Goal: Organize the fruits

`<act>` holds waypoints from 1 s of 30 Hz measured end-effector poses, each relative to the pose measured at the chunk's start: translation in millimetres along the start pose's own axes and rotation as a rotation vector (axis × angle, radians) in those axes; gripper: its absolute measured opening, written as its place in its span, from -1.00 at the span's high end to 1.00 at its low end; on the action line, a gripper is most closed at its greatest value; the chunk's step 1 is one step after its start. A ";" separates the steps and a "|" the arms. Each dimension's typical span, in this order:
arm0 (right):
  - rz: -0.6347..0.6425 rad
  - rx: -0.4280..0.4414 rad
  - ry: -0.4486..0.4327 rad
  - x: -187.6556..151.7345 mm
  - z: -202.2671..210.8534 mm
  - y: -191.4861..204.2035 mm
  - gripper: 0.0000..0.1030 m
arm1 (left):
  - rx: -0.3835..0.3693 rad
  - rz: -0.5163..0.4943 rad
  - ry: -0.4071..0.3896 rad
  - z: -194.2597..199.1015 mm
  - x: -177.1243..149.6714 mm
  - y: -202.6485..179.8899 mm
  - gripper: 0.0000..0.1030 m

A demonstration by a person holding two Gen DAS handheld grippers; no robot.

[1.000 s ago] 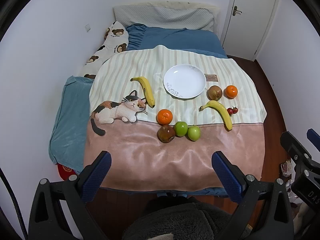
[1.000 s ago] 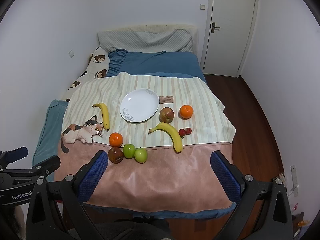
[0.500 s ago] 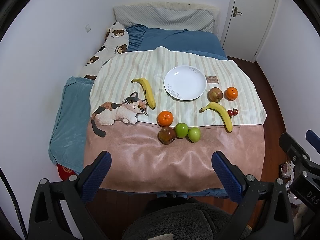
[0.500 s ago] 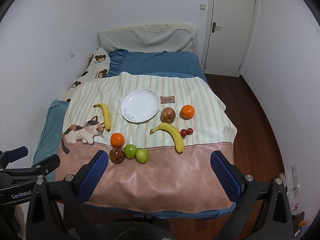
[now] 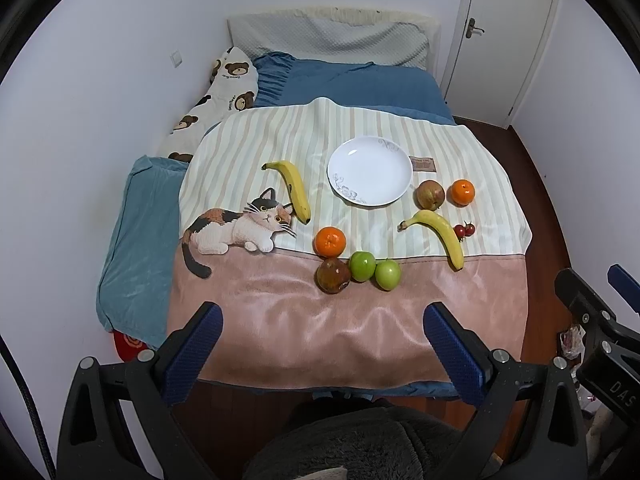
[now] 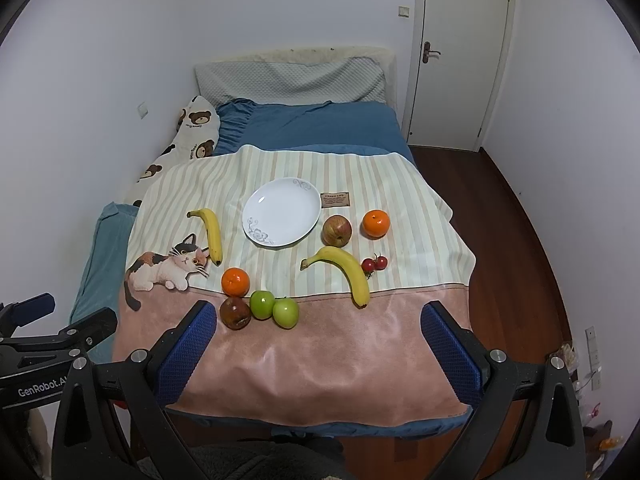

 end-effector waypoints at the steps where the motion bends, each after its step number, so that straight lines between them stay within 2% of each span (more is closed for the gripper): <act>1: -0.001 0.000 0.001 0.2 -0.2 -0.2 -1.00 | 0.000 0.000 -0.002 0.4 -1.5 0.2 -1.00; 30: -0.008 0.008 0.001 1.1 2.6 -3.2 -1.00 | -0.002 0.000 -0.007 3.2 -0.9 -2.2 -1.00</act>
Point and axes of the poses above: each gripper's, at about its wrist camera, not at the fingertips, and z roughly against the way its jaws point, y to its left, x to its top, the point moved 3 cm from there along -z, roughly the way its jaws point, and after that the axes turned 15 degrees about x, right-handed, at the moved point
